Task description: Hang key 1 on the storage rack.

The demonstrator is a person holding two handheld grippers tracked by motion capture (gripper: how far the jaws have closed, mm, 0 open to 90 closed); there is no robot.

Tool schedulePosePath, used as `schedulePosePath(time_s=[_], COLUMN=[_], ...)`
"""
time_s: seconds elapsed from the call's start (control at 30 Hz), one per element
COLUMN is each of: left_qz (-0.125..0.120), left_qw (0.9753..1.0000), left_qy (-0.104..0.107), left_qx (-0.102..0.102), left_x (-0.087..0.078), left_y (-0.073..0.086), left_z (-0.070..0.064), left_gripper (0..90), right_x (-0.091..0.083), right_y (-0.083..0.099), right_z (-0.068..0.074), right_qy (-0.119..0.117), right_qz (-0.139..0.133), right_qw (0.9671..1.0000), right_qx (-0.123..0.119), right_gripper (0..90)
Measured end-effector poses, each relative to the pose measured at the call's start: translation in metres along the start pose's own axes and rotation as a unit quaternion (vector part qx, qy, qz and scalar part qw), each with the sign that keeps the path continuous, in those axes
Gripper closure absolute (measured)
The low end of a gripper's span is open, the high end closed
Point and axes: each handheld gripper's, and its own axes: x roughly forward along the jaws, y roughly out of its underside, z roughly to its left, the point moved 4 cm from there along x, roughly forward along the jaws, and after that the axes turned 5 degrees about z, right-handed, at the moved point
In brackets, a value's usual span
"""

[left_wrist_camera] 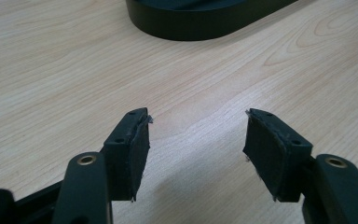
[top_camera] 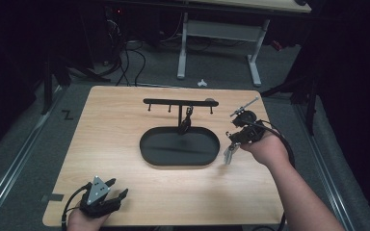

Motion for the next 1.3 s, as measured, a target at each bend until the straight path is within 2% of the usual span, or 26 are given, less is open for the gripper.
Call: schedulePosePath(time_s=[0.27, 0.73, 1.13, 1.3], left_qz=[-0.001, -0.002, 0.000, 0.000], left_qw=[1.0000, 1.0000, 1.0000, 1.0000], left_qy=[-0.003, 0.001, 0.005, 0.005], left_qx=[0.001, 0.001, 0.001, -0.001], left_x=[0.000, 0.001, 0.001, 0.000], left_y=[-0.001, -0.001, -0.001, -0.001], left_z=[0.000, 0.001, 0.000, 0.000], left_gripper=[40.2, 40.2, 40.2, 40.2], right_x=[-0.008, -0.018, -0.020, -0.019], right_y=[-0.014, -0.036, -0.055, -0.065], right_z=[0.002, 0.005, 0.010, 0.016], right_qy=[0.002, 0.006, 0.006, -0.002], right_qz=[-0.006, -0.016, -0.026, -0.029], right_qw=[0.9999, 0.9998, 0.9994, 0.9993], right_qx=[-0.011, -0.015, -0.021, -0.023], right_gripper=[86.2, 86.3, 86.2, 86.2])
